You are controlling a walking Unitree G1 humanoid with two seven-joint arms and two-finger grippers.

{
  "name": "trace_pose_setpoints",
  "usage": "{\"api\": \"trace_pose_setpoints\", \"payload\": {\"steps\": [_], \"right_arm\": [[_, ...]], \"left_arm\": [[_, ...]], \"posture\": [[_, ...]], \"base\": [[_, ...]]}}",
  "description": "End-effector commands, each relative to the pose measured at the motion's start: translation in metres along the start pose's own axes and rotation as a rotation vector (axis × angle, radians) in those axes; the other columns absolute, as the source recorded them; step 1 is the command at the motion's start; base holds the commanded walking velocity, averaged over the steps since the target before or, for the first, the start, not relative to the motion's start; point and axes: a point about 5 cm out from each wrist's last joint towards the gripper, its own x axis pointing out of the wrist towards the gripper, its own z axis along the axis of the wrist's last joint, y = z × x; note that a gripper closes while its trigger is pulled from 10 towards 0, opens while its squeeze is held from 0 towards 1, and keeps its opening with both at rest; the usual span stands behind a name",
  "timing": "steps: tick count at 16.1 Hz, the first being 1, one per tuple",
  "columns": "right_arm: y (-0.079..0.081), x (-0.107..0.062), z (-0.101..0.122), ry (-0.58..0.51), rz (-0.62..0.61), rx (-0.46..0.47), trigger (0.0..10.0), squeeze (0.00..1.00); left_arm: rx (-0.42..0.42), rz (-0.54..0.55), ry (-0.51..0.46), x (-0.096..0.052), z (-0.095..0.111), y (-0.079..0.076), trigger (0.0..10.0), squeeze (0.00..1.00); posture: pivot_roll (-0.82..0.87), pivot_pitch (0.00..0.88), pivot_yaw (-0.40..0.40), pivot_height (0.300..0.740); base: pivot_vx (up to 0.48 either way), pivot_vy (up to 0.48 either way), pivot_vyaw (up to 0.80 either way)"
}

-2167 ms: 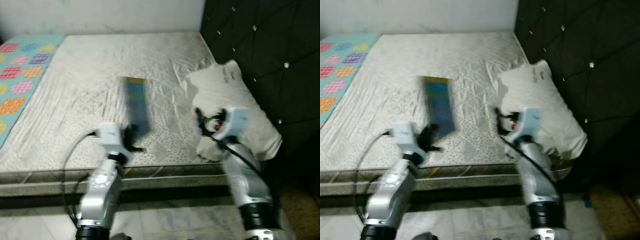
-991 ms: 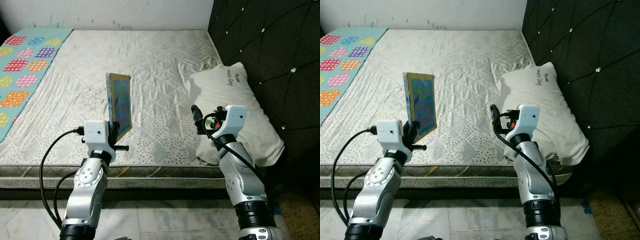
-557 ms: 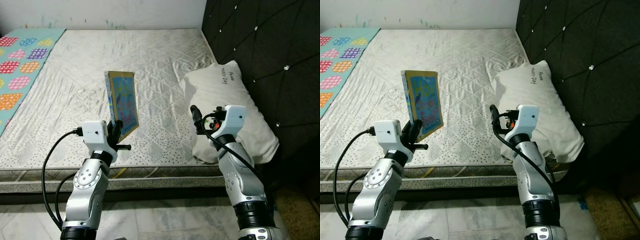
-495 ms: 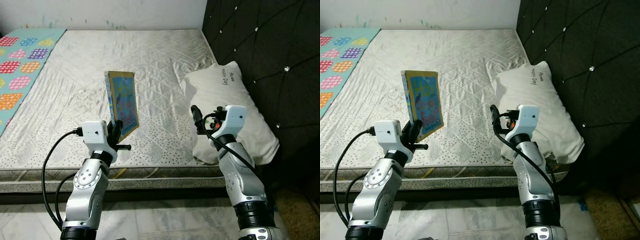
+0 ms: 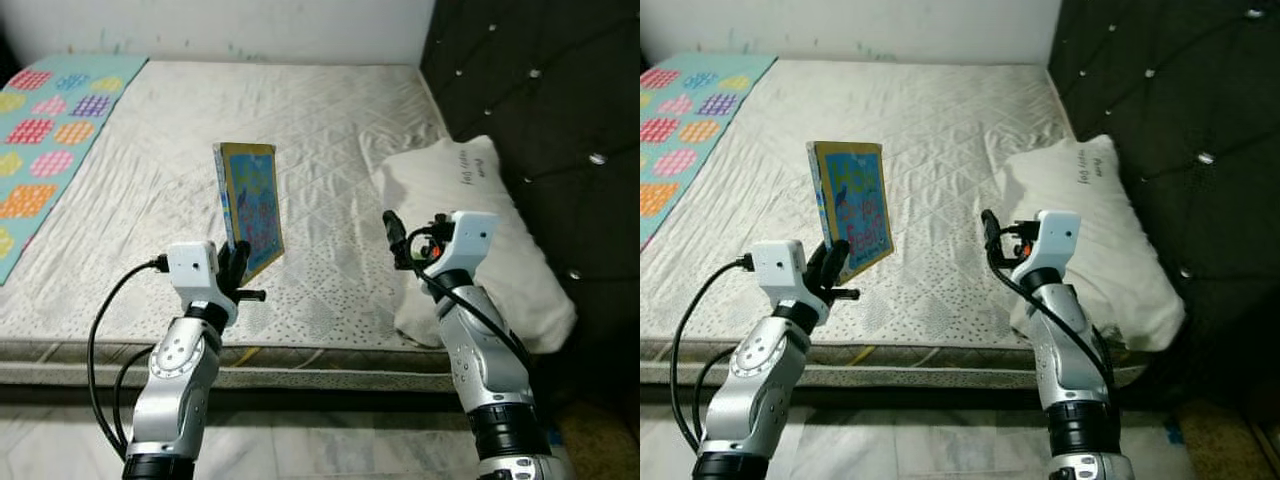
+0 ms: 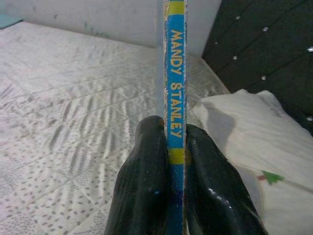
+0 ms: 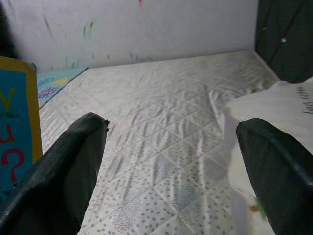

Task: Clean up the room

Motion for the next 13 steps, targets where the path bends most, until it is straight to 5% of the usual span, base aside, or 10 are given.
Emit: {"api": "trace_pose_setpoints", "payload": {"steps": [1, 7, 13], "right_arm": [[-0.0002, 0.0003, -0.0005, 0.004, 0.001, -0.004, 10.0, 0.0], [-0.0014, -0.0003, 0.0011, -0.009, -0.007, -0.011, 10.0, 0.0], [-0.0018, -0.0002, -0.0002, -0.006, 0.001, -0.021, 10.0, 0.0]], "left_arm": [[-0.002, -0.013, -0.041, -0.0003, 0.0095, -0.0012, 10.0, 0.0], [0.0, -0.023, -0.033, 0.0003, 0.0085, -0.0026, 10.0, 0.0], [-0.014, -0.004, -0.023, 0.001, 0.0071, -0.0039, 10.0, 0.0]], "posture": [[0.0, 0.12, 0.005, 0.74], [0.0, 0.12, 0.009, 0.74], [0.0, 0.113, 0.007, 0.74]], "base": [[0.416, 0.0, 0.0], [0.327, 0.0, 0.0], [0.0, 0.0, 0.0]]}}
